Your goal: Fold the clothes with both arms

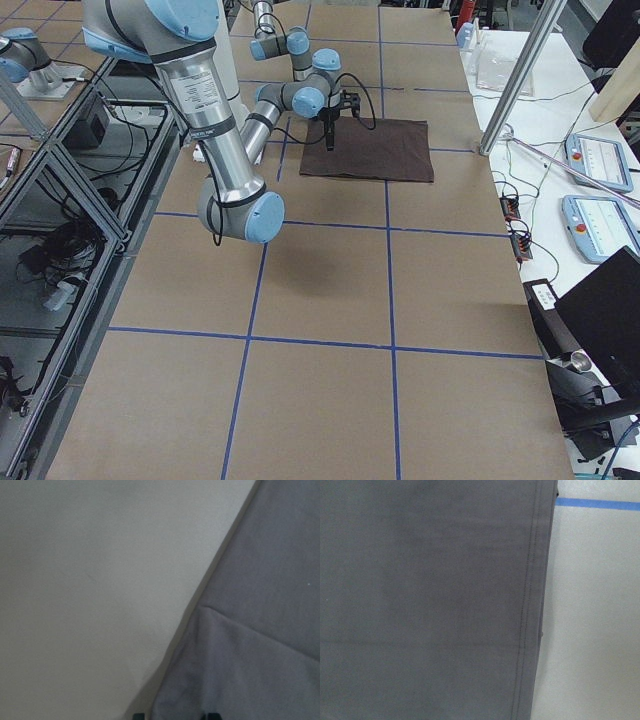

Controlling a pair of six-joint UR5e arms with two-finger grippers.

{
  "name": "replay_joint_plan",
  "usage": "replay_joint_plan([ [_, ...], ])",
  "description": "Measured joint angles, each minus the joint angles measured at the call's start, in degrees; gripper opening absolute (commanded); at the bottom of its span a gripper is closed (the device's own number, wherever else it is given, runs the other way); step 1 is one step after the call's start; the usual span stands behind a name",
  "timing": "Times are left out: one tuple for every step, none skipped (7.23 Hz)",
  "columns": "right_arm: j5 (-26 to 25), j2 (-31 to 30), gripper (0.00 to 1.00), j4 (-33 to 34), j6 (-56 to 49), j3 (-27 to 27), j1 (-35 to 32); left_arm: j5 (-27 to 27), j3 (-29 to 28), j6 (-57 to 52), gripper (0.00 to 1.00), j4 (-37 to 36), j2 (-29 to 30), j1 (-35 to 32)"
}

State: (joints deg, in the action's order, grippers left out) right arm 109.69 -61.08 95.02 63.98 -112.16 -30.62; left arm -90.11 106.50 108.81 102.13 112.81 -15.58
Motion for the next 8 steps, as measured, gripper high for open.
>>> replay_joint_plan([
  [0.1,0.0,1.0,0.0,0.0,0.0,-0.1,0.0,0.1,0.0,0.0,0.0,0.0,0.1],
  [0.1,0.0,1.0,0.0,0.0,0.0,-0.1,0.0,0.1,-0.1,0.0,0.0,0.0,0.1],
  [0.2,0.0,1.0,0.0,0.0,0.0,-0.1,0.0,0.2,-0.1,0.0,0.0,0.0,0.1],
  [0.2,0.0,1.0,0.0,0.7,0.0,-0.1,0.0,0.5,-0.9,0.0,0.0,0.0,0.1],
  [0.4,0.0,1.0,0.0,2.8,0.0,0.0,-0.1,0.9,-2.3,0.0,0.0,0.0,0.0],
  [0.9,0.1,1.0,-0.2,7.4,-0.1,0.5,-0.2,1.4,-3.4,0.0,0.0,0.1,0.0],
  [0.9,0.1,1.0,-1.5,13.8,0.0,1.7,-0.2,1.9,-3.9,0.0,0.0,0.1,0.0],
  [-0.3,-0.1,1.0,-3.5,21.2,0.2,3.8,-0.3,2.1,-4.2,0.0,0.0,0.3,-0.1],
])
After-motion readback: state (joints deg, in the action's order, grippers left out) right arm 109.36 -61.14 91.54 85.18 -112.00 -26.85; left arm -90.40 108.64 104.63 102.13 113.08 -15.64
